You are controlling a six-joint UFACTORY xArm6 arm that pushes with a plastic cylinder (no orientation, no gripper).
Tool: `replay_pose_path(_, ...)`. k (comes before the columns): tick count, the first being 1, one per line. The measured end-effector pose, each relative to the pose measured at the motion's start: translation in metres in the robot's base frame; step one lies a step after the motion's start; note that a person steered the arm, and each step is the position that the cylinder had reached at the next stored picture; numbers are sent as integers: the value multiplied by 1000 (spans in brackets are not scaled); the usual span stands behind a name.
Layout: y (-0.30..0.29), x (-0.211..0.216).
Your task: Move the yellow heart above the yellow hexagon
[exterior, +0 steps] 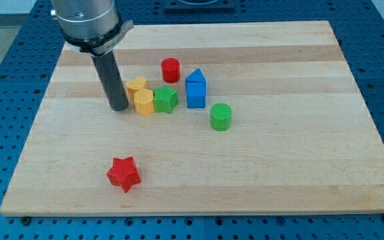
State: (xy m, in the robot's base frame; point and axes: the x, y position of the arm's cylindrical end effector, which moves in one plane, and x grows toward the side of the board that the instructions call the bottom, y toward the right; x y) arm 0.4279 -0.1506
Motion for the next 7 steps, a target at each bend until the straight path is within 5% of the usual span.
replay_pose_path(7,22,-34)
